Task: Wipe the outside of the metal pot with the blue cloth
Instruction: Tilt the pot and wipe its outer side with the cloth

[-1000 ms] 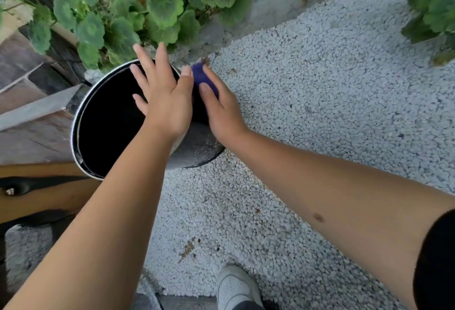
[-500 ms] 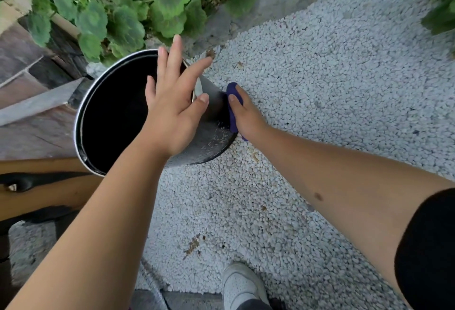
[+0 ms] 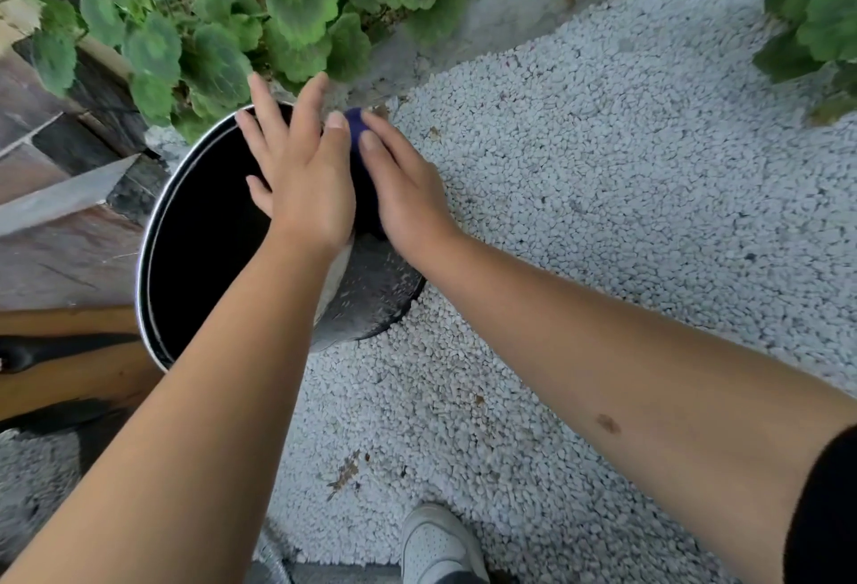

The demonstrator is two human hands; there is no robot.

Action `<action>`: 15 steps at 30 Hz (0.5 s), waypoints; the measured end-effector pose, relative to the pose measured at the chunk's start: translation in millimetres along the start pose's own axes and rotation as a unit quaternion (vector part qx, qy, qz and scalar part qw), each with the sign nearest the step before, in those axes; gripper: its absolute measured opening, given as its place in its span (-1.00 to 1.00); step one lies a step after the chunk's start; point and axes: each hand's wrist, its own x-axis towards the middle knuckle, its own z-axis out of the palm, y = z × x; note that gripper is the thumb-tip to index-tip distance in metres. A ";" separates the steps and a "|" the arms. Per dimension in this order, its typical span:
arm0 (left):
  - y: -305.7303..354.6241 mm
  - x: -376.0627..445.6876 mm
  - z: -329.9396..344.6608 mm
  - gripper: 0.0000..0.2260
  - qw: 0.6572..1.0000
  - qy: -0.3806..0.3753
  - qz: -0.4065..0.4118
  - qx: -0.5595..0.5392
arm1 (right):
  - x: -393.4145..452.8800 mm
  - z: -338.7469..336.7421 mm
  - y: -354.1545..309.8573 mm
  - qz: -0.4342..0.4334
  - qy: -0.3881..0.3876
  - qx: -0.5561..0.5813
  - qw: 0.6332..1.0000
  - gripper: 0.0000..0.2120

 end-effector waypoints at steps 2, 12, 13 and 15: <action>-0.9 -0.5 0.5 -0.62 1.000 0.012 -0.001 0.007 | -2.3 7.9 -13.7 -0.049 -0.004 0.003 0.999 -0.51; -44.9 -28.4 -36.8 -0.34 0.934 -0.181 0.272 0.144 | 2.5 4.5 39.0 -0.017 0.001 -0.030 0.999 -0.52; -49.9 -33.1 -36.0 -0.33 0.927 -0.193 0.289 0.142 | 3.9 1.5 47.7 0.000 -0.003 -0.032 0.999 -0.51; -51.0 -34.6 -30.0 -0.33 0.935 -0.196 0.274 0.110 | 6.1 -5.6 63.3 0.037 -0.008 -0.038 0.999 -0.48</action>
